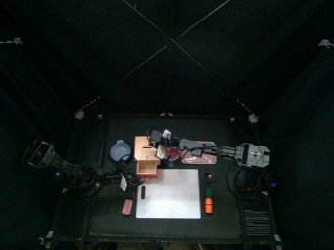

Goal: Put salmon sushi in drawer

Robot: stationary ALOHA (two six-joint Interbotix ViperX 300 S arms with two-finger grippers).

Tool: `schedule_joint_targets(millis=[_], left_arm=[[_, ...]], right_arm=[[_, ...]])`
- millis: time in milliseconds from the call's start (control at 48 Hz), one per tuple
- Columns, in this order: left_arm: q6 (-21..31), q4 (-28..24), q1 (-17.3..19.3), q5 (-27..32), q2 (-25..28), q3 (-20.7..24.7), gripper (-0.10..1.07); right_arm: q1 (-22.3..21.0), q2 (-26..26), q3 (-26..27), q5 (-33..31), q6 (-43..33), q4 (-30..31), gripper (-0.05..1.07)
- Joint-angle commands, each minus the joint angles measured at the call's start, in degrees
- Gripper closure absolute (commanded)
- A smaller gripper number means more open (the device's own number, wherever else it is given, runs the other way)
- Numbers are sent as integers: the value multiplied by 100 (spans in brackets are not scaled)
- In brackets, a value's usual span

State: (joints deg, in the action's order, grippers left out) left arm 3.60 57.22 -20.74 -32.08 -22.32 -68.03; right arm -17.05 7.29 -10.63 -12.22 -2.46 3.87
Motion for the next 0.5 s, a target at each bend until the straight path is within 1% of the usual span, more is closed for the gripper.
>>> schedule_joint_targets(millis=[0,62,125,146,250,333,479], left_arm=[[35,141,-9,211,-132,167,15],[62,439,-35,554,-272,246,15],[44,756,-79,1020,-369,308,15],[35,888,-105,1257,-387,343,15],[35,1239,-132,1775,-352,396,15],[35,1397,-132,1890,-360,369,15],[35,1485,-88,1731,-624,167,16]], right_arm=[[70,-404,-176,123,18,-79,99],[176,-492,-334,132,18,-141,99],[308,-606,-501,132,18,-211,99],[369,-677,-589,141,18,-237,99],[580,-940,-896,185,18,-290,99],[703,-1160,-1160,237,18,-334,99],[853,-1564,-1723,431,18,-606,99]])
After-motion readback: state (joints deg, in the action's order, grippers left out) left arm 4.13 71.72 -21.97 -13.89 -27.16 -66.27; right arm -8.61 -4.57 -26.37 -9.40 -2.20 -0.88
